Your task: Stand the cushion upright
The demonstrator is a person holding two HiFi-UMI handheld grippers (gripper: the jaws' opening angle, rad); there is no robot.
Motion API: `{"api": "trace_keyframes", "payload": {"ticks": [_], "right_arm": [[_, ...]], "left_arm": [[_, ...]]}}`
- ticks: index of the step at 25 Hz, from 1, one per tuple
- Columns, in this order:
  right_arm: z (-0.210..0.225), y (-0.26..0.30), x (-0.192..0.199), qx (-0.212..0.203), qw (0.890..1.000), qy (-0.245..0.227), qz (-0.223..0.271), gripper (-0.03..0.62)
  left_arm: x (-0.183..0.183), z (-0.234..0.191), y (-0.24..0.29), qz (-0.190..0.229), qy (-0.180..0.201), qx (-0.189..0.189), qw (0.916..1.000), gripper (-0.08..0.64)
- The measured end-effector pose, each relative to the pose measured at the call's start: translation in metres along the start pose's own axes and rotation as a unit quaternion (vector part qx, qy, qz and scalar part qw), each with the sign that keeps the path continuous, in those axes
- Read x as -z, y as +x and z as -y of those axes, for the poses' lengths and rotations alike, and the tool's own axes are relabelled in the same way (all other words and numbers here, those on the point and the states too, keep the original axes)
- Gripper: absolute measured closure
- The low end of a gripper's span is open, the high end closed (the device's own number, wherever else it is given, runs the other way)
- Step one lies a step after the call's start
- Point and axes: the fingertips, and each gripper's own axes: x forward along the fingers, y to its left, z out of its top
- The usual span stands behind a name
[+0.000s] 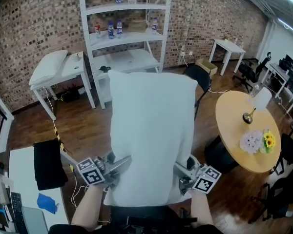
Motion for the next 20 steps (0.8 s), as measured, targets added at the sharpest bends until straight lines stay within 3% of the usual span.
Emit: {"api": "trace_keyframes", "payload": {"ticks": [4,8,11,15,20], "right_arm": [[0.039,-0.023,-0.029,0.004,1.0,-0.015,0.014,0.233],[0.075,-0.054,-0.057,0.01,1.0,-0.023,0.015,0.233],[0.092,-0.078,-0.063,0.012,1.0,-0.001,0.017,0.233],[0.131,-0.068,-0.085,0.006,0.999,0.009,0.032,0.233],[0.16,-0.061,-0.087,0.01,0.999,0.036,0.021,0.233]], "left_arm": [[0.014,-0.006,0.055,-0.002,0.011,0.01,0.9999,0.253],[0.037,-0.009,0.101,0.007,-0.006,0.02,0.9998,0.253],[0.055,-0.009,0.122,-0.002,-0.018,0.015,0.9997,0.253],[0.047,-0.033,0.164,-0.016,-0.014,0.016,0.9996,0.253],[0.052,-0.057,0.18,-0.013,-0.04,-0.005,0.9991,0.253]]}}
